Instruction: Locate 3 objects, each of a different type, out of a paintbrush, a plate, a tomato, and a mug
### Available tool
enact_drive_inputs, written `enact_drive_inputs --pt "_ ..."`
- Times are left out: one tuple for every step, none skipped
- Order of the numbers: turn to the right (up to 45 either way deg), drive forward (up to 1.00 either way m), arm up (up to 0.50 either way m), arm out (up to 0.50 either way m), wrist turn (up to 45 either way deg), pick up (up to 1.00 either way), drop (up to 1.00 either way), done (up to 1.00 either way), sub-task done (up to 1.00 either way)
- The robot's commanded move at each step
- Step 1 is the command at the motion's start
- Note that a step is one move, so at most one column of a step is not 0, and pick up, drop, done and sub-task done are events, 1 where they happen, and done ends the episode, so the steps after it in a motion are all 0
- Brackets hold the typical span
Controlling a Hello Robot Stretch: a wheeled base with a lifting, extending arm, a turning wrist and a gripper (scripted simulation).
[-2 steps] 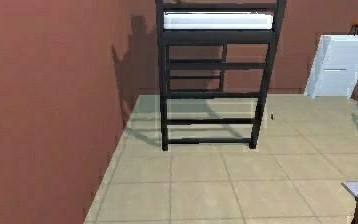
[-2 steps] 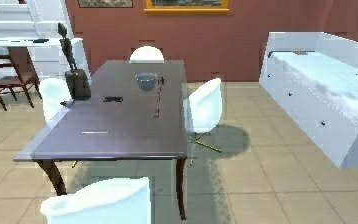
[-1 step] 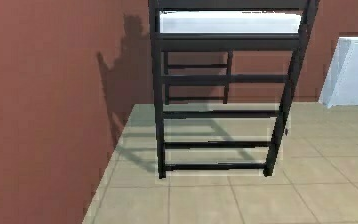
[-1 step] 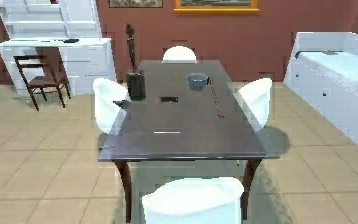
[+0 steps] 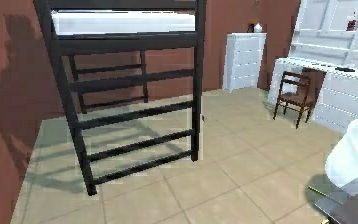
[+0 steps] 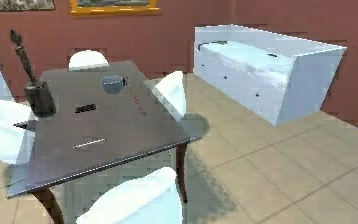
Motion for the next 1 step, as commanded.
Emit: enact_drive_inputs --pt "0.0 0.6 0.0 0.0 0.0 0.0 0.0 0.0 0.0"
